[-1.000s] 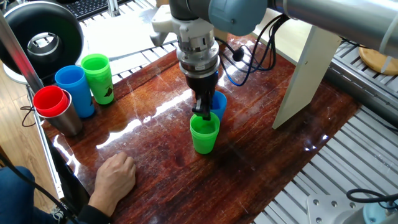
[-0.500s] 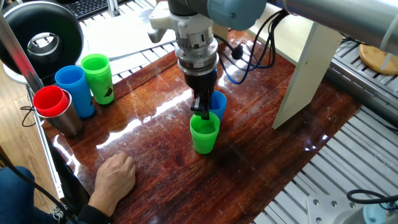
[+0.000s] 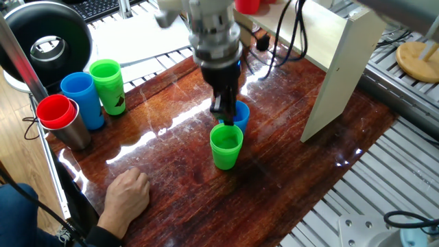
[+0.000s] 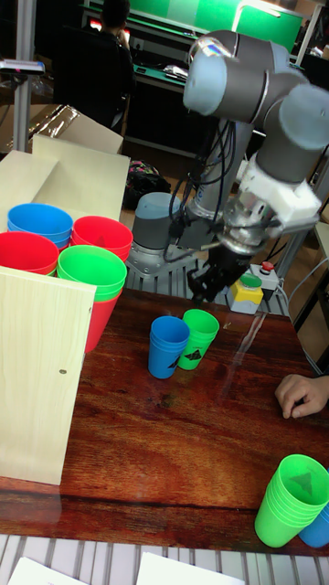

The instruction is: Take the cups off the shelf and stack them together

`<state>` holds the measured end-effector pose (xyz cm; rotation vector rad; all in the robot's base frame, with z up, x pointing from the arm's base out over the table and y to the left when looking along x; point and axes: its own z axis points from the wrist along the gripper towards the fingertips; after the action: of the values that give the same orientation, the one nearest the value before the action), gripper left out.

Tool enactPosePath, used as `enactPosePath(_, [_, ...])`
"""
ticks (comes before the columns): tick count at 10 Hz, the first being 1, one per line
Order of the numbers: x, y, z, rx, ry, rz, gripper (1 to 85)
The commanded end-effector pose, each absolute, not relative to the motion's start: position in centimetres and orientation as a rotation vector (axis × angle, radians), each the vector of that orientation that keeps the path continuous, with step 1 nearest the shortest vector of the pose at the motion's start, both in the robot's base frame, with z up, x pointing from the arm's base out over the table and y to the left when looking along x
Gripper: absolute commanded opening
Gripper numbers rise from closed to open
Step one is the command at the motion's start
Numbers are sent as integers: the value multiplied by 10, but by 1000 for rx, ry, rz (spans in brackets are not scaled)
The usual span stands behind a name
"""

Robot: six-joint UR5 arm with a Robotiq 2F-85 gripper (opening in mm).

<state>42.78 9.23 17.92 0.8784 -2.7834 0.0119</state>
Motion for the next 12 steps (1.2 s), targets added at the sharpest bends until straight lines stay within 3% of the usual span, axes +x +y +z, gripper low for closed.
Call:
enactPosePath(1, [408, 80, 238, 930, -2748, 27, 313])
enactPosePath(6, [418, 19, 315, 886, -2827, 70, 263])
enactPosePath(11, [435, 20, 329, 657, -3004, 31, 177])
enactPosePath(12, [434, 17, 329, 602, -3012, 48, 100])
